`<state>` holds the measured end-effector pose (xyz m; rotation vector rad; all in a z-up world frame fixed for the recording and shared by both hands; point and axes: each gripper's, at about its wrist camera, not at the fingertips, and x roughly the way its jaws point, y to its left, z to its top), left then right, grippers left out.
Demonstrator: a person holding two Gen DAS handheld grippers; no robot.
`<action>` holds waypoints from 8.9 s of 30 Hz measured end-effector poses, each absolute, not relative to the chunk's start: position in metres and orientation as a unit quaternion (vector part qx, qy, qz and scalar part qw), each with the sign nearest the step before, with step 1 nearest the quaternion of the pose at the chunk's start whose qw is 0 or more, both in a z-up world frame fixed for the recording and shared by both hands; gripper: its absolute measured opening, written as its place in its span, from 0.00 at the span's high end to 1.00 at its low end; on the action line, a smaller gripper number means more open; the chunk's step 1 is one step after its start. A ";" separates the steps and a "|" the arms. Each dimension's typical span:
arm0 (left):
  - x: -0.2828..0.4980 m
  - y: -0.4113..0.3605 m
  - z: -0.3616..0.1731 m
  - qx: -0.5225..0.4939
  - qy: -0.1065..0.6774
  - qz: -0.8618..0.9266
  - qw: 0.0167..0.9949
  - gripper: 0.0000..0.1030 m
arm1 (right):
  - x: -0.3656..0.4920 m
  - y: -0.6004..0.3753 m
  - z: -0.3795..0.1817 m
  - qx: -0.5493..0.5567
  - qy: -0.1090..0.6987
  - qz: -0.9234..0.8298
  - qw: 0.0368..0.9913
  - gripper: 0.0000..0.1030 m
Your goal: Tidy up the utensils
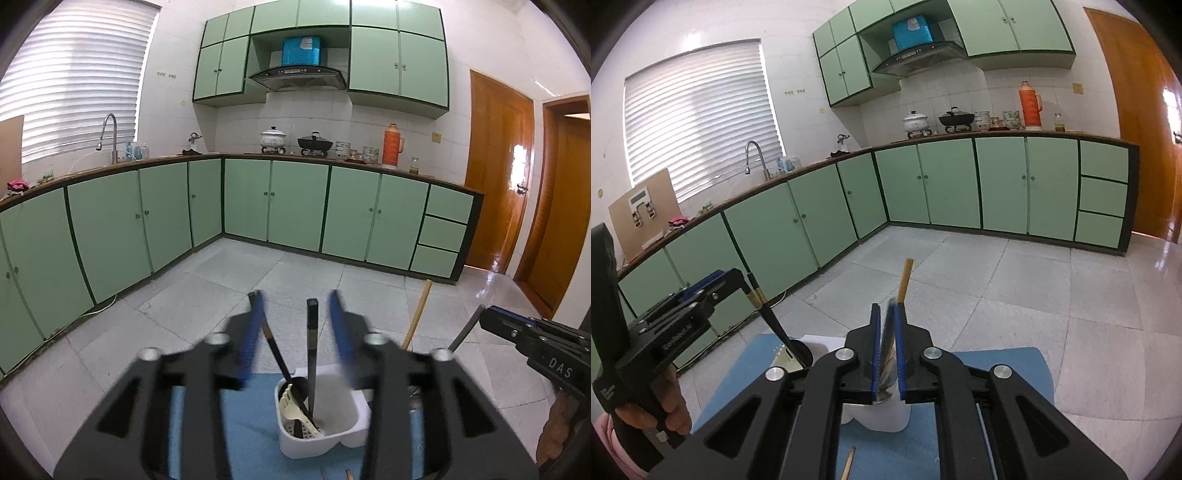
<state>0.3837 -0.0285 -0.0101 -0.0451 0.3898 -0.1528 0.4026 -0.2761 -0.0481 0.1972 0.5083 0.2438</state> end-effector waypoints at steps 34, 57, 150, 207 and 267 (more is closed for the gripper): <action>0.235 0.009 -0.120 -0.010 0.285 -0.048 0.957 0.17 | 0.254 -0.252 -0.156 0.090 0.315 0.105 0.939 0.53; 0.140 0.015 -0.194 0.023 0.397 -0.042 0.917 0.27 | 0.150 -0.190 -0.217 0.063 0.387 0.123 0.911 0.71; 0.144 -0.042 -0.076 -0.003 0.288 -0.119 0.950 0.95 | 0.155 -0.248 -0.092 0.092 0.266 0.115 0.953 0.94; 0.354 -0.053 0.109 -0.007 0.153 -0.150 0.977 0.96 | 0.374 -0.225 0.100 0.038 0.193 0.191 0.962 0.94; 0.189 -0.008 -0.048 0.007 0.220 -0.067 0.973 0.09 | 0.209 -0.250 -0.079 0.089 0.260 0.110 0.955 0.10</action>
